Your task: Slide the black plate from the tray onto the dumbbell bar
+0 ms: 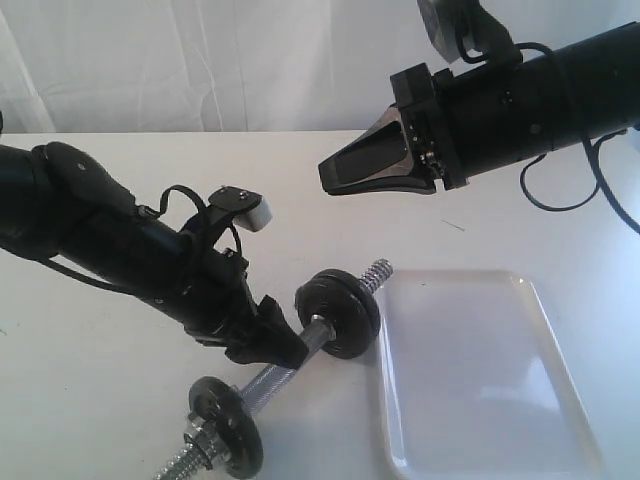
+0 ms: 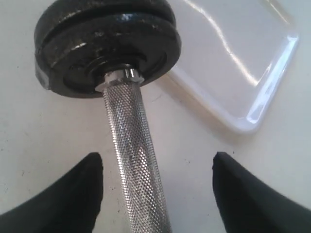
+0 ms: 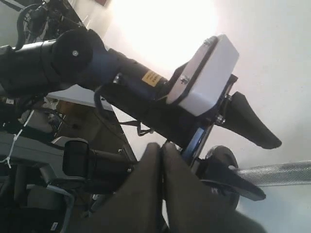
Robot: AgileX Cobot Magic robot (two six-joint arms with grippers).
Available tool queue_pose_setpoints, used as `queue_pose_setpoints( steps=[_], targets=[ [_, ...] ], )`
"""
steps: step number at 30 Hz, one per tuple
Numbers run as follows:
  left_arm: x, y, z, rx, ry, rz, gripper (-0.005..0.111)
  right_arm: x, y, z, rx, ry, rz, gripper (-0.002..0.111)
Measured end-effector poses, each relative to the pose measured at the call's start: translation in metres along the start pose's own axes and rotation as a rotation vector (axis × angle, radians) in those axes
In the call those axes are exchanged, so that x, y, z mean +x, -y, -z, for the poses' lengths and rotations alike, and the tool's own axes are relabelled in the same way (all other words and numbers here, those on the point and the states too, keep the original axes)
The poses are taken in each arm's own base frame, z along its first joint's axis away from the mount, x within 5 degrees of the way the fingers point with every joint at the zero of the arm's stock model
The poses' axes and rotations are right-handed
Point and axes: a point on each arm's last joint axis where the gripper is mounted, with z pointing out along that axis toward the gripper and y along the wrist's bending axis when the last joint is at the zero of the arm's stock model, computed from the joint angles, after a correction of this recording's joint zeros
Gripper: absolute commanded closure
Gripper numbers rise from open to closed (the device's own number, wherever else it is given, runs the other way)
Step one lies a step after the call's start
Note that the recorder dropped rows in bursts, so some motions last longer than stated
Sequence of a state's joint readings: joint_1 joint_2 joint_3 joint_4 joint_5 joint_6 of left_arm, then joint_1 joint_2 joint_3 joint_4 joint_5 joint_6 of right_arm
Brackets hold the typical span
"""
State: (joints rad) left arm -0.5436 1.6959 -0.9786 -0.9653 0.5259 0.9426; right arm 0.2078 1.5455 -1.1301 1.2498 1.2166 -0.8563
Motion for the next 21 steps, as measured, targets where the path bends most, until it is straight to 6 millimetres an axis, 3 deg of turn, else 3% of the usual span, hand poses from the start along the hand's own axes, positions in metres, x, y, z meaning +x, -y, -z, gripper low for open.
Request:
queue_pose_setpoints(
  steps=[6,11,14,18,21],
  targets=[
    [0.01,-0.009,-0.021,-0.028,-0.077,0.039,0.039,0.0,0.0,0.0,0.0,0.0,0.0,0.107],
    [0.013,-0.013,-0.028,-0.028,-0.09,0.072,0.048,0.0,0.0,0.0,0.0,0.0,0.0,0.107],
    [0.014,-0.015,-0.03,-0.029,-0.088,0.086,0.067,0.0,0.0,0.0,0.0,0.0,0.0,0.107],
    [0.014,-0.017,-0.032,-0.038,-0.08,0.13,0.105,0.0,0.0,0.0,0.0,0.0,0.0,0.107],
    [0.013,-0.017,-0.033,-0.041,-0.076,0.137,0.107,0.0,0.0,0.0,0.0,0.0,0.0,0.107]
  ],
)
